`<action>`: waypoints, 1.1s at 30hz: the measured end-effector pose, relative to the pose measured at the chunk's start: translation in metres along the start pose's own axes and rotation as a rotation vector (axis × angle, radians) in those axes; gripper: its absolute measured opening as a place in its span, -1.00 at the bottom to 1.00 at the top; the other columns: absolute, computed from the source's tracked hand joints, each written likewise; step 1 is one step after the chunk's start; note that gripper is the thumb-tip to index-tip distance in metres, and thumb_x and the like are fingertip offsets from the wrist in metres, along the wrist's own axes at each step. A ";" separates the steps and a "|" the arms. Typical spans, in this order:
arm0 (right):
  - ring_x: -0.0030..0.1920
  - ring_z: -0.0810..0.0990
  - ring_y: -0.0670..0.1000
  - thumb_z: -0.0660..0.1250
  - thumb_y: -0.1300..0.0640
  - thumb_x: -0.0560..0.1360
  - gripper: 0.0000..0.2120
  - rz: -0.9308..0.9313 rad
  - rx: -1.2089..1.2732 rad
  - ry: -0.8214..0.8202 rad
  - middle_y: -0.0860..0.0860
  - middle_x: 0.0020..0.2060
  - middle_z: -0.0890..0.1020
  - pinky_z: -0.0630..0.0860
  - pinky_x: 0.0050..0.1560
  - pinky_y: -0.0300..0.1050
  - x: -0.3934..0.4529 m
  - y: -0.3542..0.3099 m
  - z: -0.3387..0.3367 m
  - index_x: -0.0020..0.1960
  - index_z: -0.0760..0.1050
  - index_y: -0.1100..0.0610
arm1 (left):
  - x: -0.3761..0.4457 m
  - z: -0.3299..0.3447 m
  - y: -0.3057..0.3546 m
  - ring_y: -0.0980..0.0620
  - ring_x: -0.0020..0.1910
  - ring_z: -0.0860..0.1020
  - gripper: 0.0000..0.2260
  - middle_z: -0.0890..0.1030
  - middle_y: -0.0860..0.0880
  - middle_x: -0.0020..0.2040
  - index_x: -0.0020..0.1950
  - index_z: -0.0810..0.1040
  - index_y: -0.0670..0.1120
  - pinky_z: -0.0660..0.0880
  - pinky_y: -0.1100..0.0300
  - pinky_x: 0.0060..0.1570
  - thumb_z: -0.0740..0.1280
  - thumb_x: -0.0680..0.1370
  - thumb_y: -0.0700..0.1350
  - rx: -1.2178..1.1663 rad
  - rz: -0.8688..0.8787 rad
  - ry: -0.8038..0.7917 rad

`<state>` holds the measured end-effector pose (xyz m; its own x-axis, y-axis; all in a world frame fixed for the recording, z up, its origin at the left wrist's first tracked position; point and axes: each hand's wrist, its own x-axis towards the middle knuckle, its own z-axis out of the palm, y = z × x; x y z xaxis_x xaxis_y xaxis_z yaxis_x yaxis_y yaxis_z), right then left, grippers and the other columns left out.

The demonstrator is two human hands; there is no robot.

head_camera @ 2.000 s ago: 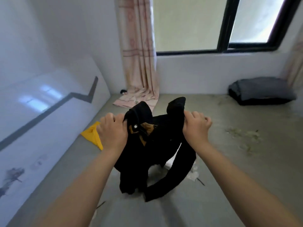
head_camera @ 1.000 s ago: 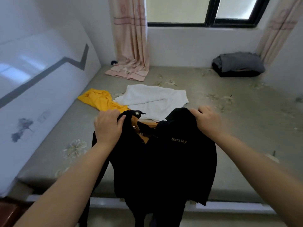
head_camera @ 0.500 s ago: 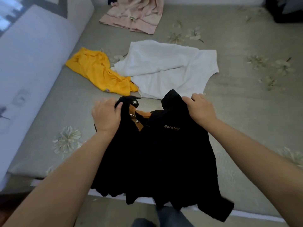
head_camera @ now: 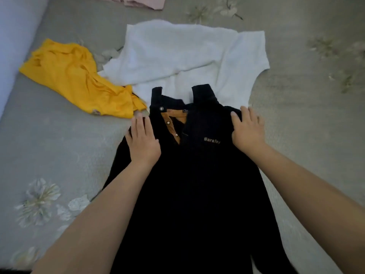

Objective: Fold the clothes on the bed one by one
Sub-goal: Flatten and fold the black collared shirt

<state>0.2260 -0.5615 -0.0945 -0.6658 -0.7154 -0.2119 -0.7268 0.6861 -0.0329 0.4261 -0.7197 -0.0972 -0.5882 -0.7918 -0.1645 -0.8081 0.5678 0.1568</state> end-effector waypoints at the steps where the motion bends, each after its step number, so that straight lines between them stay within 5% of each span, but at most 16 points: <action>1: 0.48 -0.01 0.17 0.19 0.19 0.49 -0.47 -0.008 -0.022 -0.084 0.18 0.46 0.09 0.06 0.38 0.12 -0.009 -0.001 0.019 0.44 0.15 0.15 | -0.006 0.022 -0.002 -0.10 0.50 -0.14 -0.36 -0.10 -0.14 0.53 0.51 -0.08 -0.18 -0.08 -0.08 0.43 0.21 0.56 -0.08 0.045 0.036 -0.091; 4: 0.49 -0.02 0.14 0.18 0.07 0.53 -0.47 -0.016 0.006 -0.209 0.16 0.48 0.09 0.01 0.41 0.17 -0.053 -0.004 0.071 0.46 0.14 0.14 | -0.038 0.072 -0.009 -0.07 0.51 -0.12 -0.41 -0.07 -0.12 0.53 0.51 -0.06 -0.14 -0.05 -0.02 0.44 0.15 0.59 -0.01 0.119 0.133 -0.269; 8: 0.47 0.02 0.18 0.20 -0.17 0.50 -0.29 0.256 0.079 -0.312 0.19 0.48 0.04 0.09 0.39 0.19 -0.115 -0.003 0.110 0.50 0.00 0.09 | -0.088 0.110 -0.022 -0.07 0.51 -0.11 -0.41 -0.07 -0.13 0.53 0.52 -0.07 -0.13 -0.08 -0.03 0.44 0.05 0.60 0.12 0.120 0.149 -0.405; 11: 0.21 0.43 0.20 0.23 -0.11 0.51 -0.35 0.434 0.227 -0.334 0.26 0.25 0.42 0.41 0.06 0.04 -0.137 0.003 0.120 0.45 0.11 0.18 | -0.112 0.125 -0.028 -0.09 0.51 -0.15 -0.37 -0.10 -0.15 0.53 0.52 -0.10 -0.13 -0.16 -0.06 0.43 0.02 0.59 0.17 0.110 0.160 -0.423; 13: -0.06 0.56 0.19 0.21 0.02 0.55 -0.52 0.477 0.348 -0.369 0.25 0.01 0.57 0.40 -0.23 -0.07 -0.135 0.009 0.121 0.37 0.21 0.24 | -0.120 0.130 -0.029 -0.10 0.50 -0.18 -0.35 -0.13 -0.16 0.53 0.52 -0.12 -0.12 -0.19 -0.08 0.43 0.01 0.58 0.19 0.119 0.152 -0.423; 15: -0.14 0.57 0.20 0.18 0.15 0.57 -0.70 0.404 0.282 -0.389 0.27 -0.08 0.59 0.33 -0.31 -0.11 -0.131 0.018 0.120 0.23 0.32 0.30 | -0.124 0.133 -0.028 -0.11 0.50 -0.19 -0.35 -0.15 -0.17 0.53 0.52 -0.14 -0.12 -0.20 -0.09 0.42 0.01 0.57 0.20 0.121 0.144 -0.423; 19: -0.07 0.56 0.26 0.13 0.34 0.52 -0.81 0.474 0.176 -0.285 0.34 -0.06 0.56 0.32 -0.24 -0.03 -0.123 0.061 0.104 0.11 0.37 0.36 | -0.130 0.133 -0.030 -0.12 0.50 -0.19 -0.37 -0.14 -0.18 0.52 0.52 -0.11 -0.07 -0.19 -0.13 0.42 0.03 0.57 0.20 0.119 0.161 -0.415; 23: 0.08 0.49 0.31 0.14 0.33 0.53 -0.72 0.644 0.241 -0.206 0.39 0.10 0.48 0.39 -0.02 0.09 -0.120 0.110 0.089 0.22 0.30 0.39 | -0.141 0.132 -0.032 -0.13 0.50 -0.18 -0.37 -0.11 -0.20 0.52 0.52 -0.04 -0.07 -0.21 -0.14 0.41 0.08 0.56 0.18 0.119 0.224 -0.409; 26: 0.24 0.37 0.27 0.23 0.27 0.51 -0.53 0.532 0.359 -0.125 0.36 0.25 0.36 0.30 0.20 0.06 -0.125 0.104 0.088 0.37 0.20 0.38 | -0.157 0.131 -0.033 -0.18 0.50 -0.08 -0.37 0.01 -0.23 0.51 0.50 0.09 -0.13 -0.18 -0.14 0.40 0.21 0.54 0.13 0.077 0.300 -0.380; 29: 0.20 0.39 0.22 0.28 0.16 0.49 -0.61 0.350 0.268 -0.054 0.28 0.16 0.45 0.27 0.18 0.04 -0.154 0.065 0.095 0.25 0.39 0.34 | -0.180 0.132 -0.040 -0.16 0.50 -0.10 -0.34 -0.02 -0.20 0.52 0.50 0.04 -0.12 -0.21 -0.10 0.41 0.18 0.54 0.16 0.161 0.332 -0.447; 33: 0.07 0.50 0.18 0.24 -0.13 0.49 -0.56 0.140 0.097 -0.281 0.19 0.01 0.55 0.31 0.04 0.02 -0.214 0.012 0.122 0.09 0.47 0.25 | -0.210 0.134 -0.054 -0.13 0.50 -0.14 -0.32 -0.05 -0.19 0.52 0.51 -0.02 -0.14 -0.21 -0.06 0.42 0.17 0.54 0.17 0.127 0.238 -0.496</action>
<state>0.3801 -0.3841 -0.1690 -0.6756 -0.5583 -0.4815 -0.6032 0.7941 -0.0745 0.5890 -0.5540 -0.2014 -0.6738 -0.4553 -0.5820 -0.6309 0.7645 0.1324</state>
